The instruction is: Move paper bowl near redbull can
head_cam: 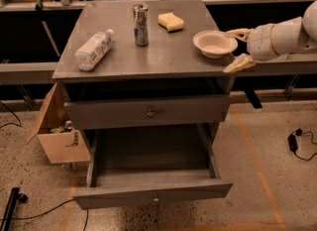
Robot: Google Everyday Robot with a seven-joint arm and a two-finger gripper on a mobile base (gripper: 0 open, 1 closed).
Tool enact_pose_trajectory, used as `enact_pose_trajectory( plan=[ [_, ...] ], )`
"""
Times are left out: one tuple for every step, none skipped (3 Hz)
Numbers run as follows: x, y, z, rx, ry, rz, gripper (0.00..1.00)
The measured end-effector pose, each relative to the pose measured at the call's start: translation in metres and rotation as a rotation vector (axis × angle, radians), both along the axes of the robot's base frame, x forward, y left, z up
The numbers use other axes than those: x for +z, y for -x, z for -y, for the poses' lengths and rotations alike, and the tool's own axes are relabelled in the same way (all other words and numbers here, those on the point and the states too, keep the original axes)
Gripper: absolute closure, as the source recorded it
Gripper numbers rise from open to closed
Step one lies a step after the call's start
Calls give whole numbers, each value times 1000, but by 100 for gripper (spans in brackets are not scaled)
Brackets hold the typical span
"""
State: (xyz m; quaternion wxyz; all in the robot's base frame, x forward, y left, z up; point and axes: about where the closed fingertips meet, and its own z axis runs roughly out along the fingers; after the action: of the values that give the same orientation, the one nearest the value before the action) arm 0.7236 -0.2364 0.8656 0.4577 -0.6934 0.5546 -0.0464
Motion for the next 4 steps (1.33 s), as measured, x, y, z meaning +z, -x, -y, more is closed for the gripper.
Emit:
enact_pose_trajectory(
  plan=[
    [-2, -3, -3, 12, 1, 1, 62],
    [-4, -3, -5, 19, 3, -5, 85],
    [-4, 2, -5, 19, 3, -5, 100],
    [-4, 3, -5, 19, 3, -5, 100]
  ],
)
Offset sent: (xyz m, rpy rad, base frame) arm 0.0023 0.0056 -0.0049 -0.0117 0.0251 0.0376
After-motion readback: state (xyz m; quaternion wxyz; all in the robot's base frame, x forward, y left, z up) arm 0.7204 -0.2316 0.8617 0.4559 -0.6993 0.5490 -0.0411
